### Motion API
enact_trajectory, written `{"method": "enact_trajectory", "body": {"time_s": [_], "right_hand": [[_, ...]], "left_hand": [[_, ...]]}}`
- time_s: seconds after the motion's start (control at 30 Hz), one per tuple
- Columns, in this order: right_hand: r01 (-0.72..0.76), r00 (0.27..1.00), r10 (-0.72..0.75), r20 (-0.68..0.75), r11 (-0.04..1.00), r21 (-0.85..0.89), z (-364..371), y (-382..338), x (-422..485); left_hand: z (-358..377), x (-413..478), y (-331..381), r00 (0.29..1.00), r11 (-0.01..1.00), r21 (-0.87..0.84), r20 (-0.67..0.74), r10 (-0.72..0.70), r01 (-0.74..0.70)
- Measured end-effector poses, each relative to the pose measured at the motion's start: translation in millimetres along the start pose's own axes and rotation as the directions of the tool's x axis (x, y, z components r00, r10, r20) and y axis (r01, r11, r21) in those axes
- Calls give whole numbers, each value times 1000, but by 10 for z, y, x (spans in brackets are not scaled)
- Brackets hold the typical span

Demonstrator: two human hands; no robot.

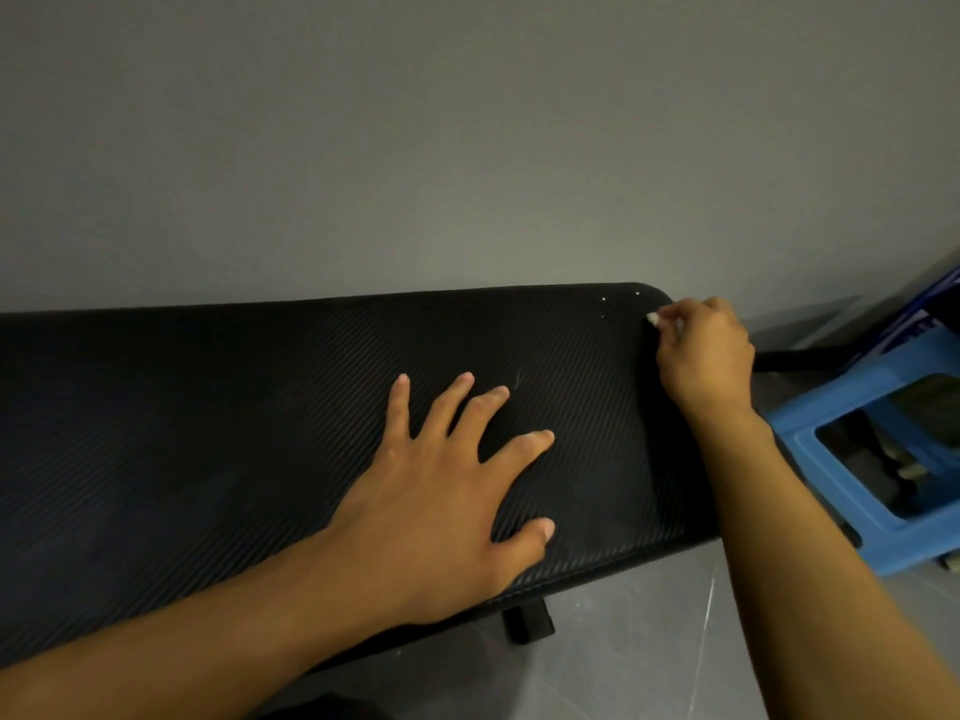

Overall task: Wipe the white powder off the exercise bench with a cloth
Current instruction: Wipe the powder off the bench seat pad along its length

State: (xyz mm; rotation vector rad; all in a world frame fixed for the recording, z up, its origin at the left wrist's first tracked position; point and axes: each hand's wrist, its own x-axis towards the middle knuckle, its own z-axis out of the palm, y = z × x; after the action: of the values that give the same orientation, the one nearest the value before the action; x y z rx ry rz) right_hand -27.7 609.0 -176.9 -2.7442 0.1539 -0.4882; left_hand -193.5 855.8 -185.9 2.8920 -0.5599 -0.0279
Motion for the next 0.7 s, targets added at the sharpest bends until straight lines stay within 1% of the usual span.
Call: {"method": "enact_trajectory", "body": {"time_s": [0.07, 0.17, 0.2, 0.27, 0.37, 0.4, 0.43, 0.5, 0.57, 0.63, 0.67, 0.7], "right_hand": [[24, 1000, -25, 17, 999, 34, -24, 2, -76], [152, 986, -155, 60, 987, 50, -30, 42, -285], [171, 981, -175, 85, 984, 51, -31, 47, -291], [126, 984, -131, 124, 991, 49, -26, 32, -101], [-42, 995, 37, 87, 998, 53, 61, -3, 325], [-81, 994, 76, 79, 994, 67, 89, -20, 420], [-91, 994, 85, 74, 993, 80, 133, -31, 491], [-38, 996, 30, 90, 995, 88, 203, -57, 511], [64, 983, -85, 163, 990, 127, 180, -111, 391], [172, 952, -202, 231, 975, 142, 152, -134, 311], [184, 951, -209, 226, 975, 127, 148, -135, 317], [157, 964, -179, 194, 980, 125, 158, -137, 347]], "left_hand": [[15, 3, 0, 1000, 1000, -6, -1, 2, -2], [3, 9, 1, 1000, 1000, -20, -7, 0, 0], [-7, 15, 9, 1000, 1000, -17, -6, -3, 3], [-18, 10, 27, 1000, 1000, -17, 0, -7, 7], [-33, 9, 22, 1000, 999, -37, 8, -4, 5], [-25, 10, 17, 1000, 999, -42, 5, -4, 4], [-17, 7, 7, 1000, 999, -41, 0, -4, 4], [-5, 5, -4, 1000, 1000, -30, -4, 2, -2], [3, 7, -1, 1000, 1000, -26, -1, 8, -8], [9, 3, 0, 1000, 1000, -25, -5, 1, -2], [5, 3, 1, 1000, 1000, -23, -9, 1, -1], [0, 5, 2, 1000, 1000, -20, -10, 3, -3]]}}
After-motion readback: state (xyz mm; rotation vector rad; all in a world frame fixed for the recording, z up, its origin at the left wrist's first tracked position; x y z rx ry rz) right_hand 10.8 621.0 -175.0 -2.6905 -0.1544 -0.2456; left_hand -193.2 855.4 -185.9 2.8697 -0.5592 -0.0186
